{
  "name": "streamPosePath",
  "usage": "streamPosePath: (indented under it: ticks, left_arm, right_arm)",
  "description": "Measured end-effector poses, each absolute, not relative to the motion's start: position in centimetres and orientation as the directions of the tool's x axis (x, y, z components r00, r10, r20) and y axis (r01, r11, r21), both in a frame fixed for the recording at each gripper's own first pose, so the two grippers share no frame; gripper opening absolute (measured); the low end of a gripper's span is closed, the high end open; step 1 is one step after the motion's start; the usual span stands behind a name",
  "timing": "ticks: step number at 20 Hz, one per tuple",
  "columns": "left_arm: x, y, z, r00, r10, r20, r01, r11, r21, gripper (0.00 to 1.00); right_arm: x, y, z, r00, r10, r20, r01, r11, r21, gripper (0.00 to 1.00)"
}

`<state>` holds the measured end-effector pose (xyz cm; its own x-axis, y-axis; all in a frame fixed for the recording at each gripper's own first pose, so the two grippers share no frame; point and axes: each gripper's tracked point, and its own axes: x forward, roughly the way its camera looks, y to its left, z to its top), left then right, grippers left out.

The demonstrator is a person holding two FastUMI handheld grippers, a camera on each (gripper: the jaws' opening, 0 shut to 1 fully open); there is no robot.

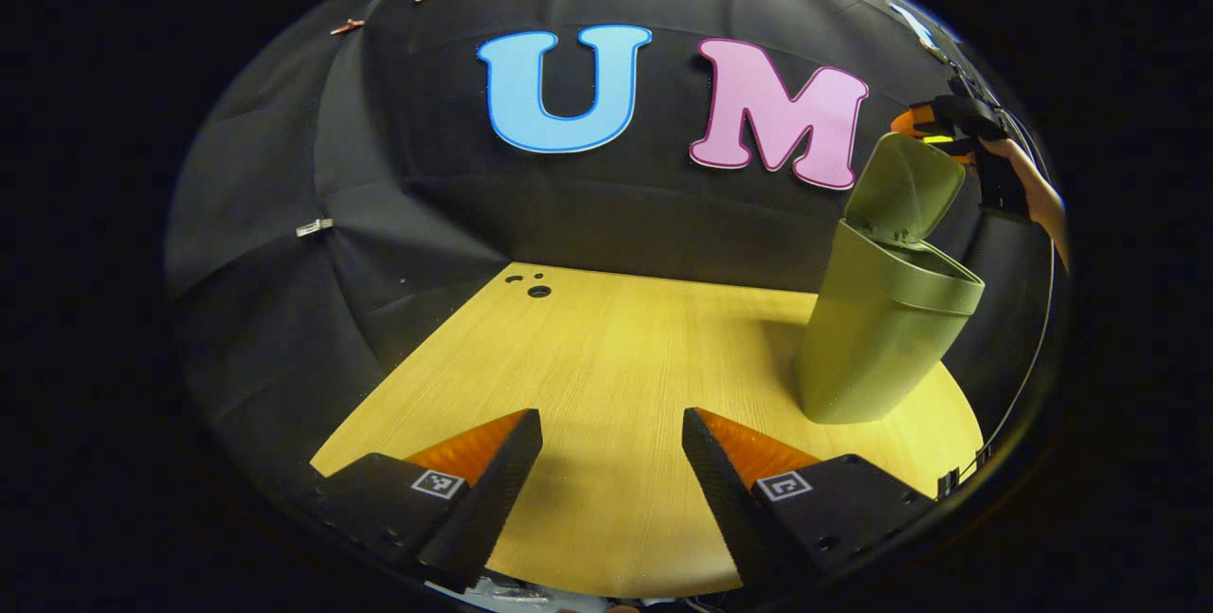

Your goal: Press the lid of the desktop garbage bin to open it, pick up the crumpled paper on the desktop and throw it into the bin, then pick up the pop can on the desktop and drop it into the bin, and finally close the garbage bin lid.

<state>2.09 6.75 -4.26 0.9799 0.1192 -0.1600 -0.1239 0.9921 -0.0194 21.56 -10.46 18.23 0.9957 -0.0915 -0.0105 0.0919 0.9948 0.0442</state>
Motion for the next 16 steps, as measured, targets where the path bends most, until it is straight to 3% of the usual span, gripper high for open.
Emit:
streamPosePath:
  ticks: [16]
  left_arm:
    - [4.3,6.4,-6.6,0.975,-0.062,-0.211,0.072,0.997,0.041,0.96]
  right_arm:
    - [15.7,-10.5,5.8,0.973,-0.181,-0.141,0.189,0.981,0.040,0.99]
